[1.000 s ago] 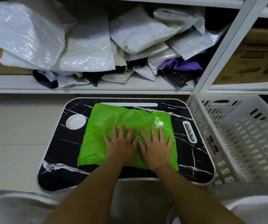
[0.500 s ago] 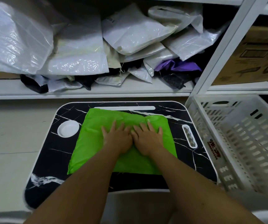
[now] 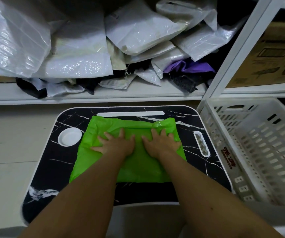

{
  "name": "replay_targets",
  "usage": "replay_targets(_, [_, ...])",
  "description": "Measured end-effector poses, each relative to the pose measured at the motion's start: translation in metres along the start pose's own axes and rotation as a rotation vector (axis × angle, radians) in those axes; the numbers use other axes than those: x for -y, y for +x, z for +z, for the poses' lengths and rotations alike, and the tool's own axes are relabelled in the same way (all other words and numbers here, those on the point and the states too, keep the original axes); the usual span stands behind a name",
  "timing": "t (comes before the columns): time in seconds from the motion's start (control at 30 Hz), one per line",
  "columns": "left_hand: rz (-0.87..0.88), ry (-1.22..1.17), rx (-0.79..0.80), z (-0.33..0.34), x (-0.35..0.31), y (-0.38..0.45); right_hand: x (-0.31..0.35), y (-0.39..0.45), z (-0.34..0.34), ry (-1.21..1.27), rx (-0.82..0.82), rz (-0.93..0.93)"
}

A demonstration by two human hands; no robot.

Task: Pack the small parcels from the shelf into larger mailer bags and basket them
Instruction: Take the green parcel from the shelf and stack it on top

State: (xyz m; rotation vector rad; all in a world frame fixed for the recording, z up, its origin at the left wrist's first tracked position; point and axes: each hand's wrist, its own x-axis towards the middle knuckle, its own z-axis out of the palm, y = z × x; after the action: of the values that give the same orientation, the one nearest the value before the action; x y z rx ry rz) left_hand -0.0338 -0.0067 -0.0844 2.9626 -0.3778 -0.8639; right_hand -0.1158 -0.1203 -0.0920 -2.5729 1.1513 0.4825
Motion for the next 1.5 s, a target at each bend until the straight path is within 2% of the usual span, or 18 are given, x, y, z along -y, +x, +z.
replay_targets(0.1, [-0.054,0.099,-0.022,-0.005,-0.004,0.003,0.000,0.005,-0.004,-0.009,-0.027,0.072])
replay_targets(0.17, [-0.030,0.219,-0.132,-0.010,-0.006,0.007,0.002,0.008,-0.006,-0.060,-0.132,0.104])
replay_targets(0.2, [0.038,0.269,-0.220,-0.010,-0.008,0.008,0.004,0.010,-0.004,-0.089,-0.227,0.065])
replay_targets(0.27, [0.321,0.315,-0.359,-0.007,-0.014,0.014,0.008,0.013,0.002,-0.098,-0.375,-0.180])
replay_targets(0.33, [0.545,0.298,-0.284,-0.002,-0.019,0.020,0.010,0.016,0.007,-0.050,-0.295,-0.399])
replay_targets(0.43, [0.443,0.196,-0.033,0.000,-0.016,0.032,0.008,0.026,0.003,-0.032,0.011,-0.310])
replay_targets(0.5, [0.345,0.148,0.014,-0.001,-0.009,0.038,0.009,0.031,0.001,-0.052,0.080,-0.234])
replay_targets(0.7, [0.095,0.037,0.016,-0.008,0.018,0.049,0.010,0.035,-0.002,-0.029,0.109,0.018])
replay_targets(0.93, [0.004,-0.053,0.010,-0.008,0.022,0.043,-0.008,0.037,-0.010,-0.004,0.073,0.205])
replay_targets(1.03, [0.010,-0.106,0.013,-0.015,0.025,0.041,-0.012,0.037,-0.012,0.033,0.053,0.206])
replay_targets(1.1, [0.033,-0.111,-0.051,-0.020,0.024,0.033,-0.010,0.032,-0.012,0.093,-0.020,0.196])
replay_targets(1.2, [0.181,-0.014,-0.219,-0.019,0.007,0.007,0.004,0.006,-0.010,0.128,-0.203,0.072])
replay_targets(1.27, [0.301,0.057,-0.281,-0.009,-0.003,-0.019,0.015,-0.021,-0.004,0.175,-0.246,-0.006])
replay_targets(1.33, [0.354,0.089,-0.286,0.010,-0.001,-0.040,0.015,-0.049,0.011,0.219,-0.249,-0.008])
replay_targets(1.5, [0.369,0.046,-0.308,0.057,0.038,-0.058,-0.014,-0.081,0.056,0.052,-0.296,-0.112])
